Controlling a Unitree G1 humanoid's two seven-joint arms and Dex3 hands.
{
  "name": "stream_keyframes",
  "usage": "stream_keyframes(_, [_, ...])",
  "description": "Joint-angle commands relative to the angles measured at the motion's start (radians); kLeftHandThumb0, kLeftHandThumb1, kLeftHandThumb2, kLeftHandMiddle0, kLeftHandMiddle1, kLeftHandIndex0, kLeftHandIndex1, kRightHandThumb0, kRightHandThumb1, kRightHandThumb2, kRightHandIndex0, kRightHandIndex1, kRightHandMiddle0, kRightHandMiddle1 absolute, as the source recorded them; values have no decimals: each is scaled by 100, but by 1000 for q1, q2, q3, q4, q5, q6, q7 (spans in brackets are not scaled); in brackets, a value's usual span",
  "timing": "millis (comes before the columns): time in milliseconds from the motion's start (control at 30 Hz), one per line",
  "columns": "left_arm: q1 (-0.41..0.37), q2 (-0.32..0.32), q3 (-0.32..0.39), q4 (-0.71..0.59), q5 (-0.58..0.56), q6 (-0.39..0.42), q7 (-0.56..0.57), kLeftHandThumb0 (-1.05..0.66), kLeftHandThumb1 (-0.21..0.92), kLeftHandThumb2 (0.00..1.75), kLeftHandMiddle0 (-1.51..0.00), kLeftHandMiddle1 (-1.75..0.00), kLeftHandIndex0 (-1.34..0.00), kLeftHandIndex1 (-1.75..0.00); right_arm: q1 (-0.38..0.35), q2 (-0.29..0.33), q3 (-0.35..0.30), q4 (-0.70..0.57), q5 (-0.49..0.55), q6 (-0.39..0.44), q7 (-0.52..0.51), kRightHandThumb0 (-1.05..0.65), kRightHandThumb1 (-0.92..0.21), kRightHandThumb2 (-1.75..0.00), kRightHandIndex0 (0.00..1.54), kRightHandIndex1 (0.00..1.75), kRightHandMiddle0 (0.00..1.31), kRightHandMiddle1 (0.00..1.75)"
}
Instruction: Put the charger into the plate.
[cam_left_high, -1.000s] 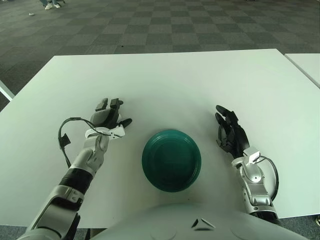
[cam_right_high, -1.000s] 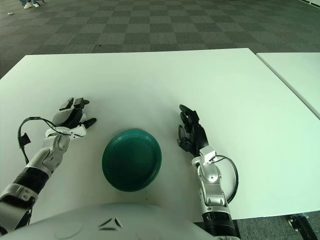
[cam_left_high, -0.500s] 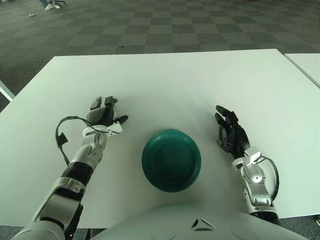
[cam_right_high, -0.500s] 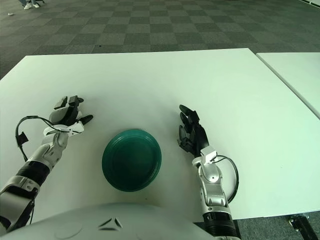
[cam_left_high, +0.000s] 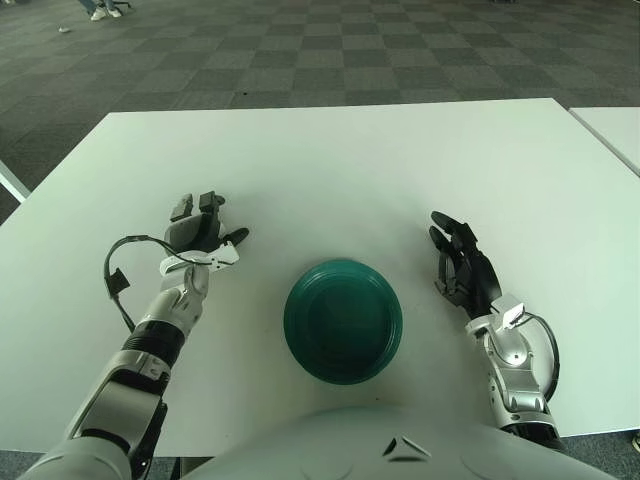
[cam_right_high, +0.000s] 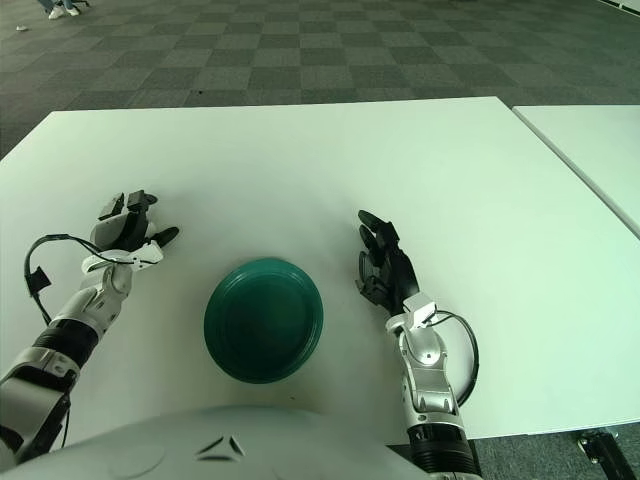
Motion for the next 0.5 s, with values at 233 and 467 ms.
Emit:
stream_keyframes(233, [16,-28,-35,122,-38,46,-118,-87,86,35,-64,-171,-25,-172,57,-13,-16,77,5,78,4,-70,-92,-82,22,1,0,64])
stream_keyframes(467, [-4,-59,3,166,-111,49,-152,-50,35,124,-89,-174,-58,-174,44,-14,-29,90,16,82,10,-72,-92,-80,22,1,0,63])
